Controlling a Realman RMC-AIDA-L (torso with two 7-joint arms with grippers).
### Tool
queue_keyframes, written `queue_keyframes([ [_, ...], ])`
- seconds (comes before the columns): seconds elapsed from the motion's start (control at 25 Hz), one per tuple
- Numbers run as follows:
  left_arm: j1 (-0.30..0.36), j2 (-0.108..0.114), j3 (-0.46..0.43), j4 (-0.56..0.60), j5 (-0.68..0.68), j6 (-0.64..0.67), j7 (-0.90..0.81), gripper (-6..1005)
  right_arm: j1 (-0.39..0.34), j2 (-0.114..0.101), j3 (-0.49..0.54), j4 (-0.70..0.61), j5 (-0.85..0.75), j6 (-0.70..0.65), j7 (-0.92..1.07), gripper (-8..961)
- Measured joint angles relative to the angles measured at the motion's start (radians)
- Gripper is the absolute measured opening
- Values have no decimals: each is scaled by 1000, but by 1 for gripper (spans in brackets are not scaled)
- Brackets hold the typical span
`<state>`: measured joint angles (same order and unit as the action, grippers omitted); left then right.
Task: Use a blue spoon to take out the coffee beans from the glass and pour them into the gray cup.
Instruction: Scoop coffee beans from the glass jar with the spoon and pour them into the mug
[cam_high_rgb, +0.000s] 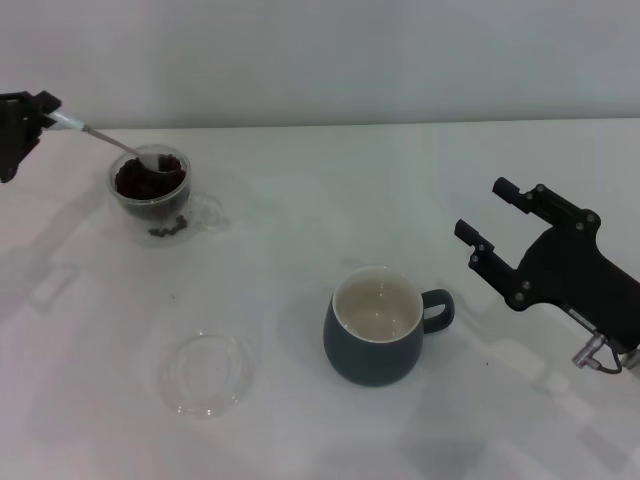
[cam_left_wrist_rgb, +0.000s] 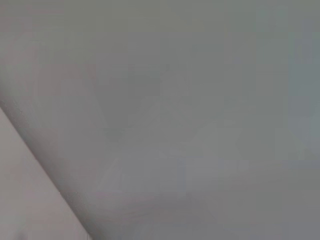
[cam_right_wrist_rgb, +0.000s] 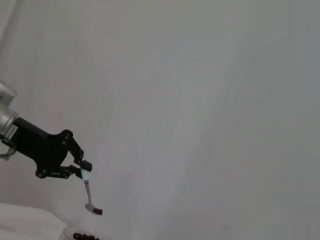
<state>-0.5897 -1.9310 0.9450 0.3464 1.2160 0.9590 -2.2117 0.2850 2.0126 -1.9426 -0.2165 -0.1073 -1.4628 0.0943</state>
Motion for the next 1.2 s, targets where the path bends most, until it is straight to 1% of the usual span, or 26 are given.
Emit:
queue_keyframes([
  [0.12,-2,-1,0,0,0,20,0,131,1,0,3,0,0,0,-2,574],
  [0.48,-12,-16,7,7,3,94,1,132,2,0,12,0,9,0,-7,574],
  [0.56,-24,-22,11,7,11,115,10,132,2,0,22,-1,11,0,-7,574],
  [0.68,-28,-24,11,7,17,121,14,132,2,0,51,-1,12,-4,-4,574],
  [0.96,-74,-51,12,7,104,160,33,133,-3,0,142,5,12,-5,2,574],
  [1.0,-74,-51,12,7,104,160,33,133,-4,0,159,5,12,-4,4,574],
  [1.08,-98,-67,13,3,143,174,46,133,-6,0,194,6,12,-2,16,574],
  [1.16,-106,-71,13,2,154,178,47,133,-7,-2,228,11,12,-1,32,574],
  [1.2,-115,-77,16,2,168,180,49,133,-7,-2,243,15,12,-1,39,574],
])
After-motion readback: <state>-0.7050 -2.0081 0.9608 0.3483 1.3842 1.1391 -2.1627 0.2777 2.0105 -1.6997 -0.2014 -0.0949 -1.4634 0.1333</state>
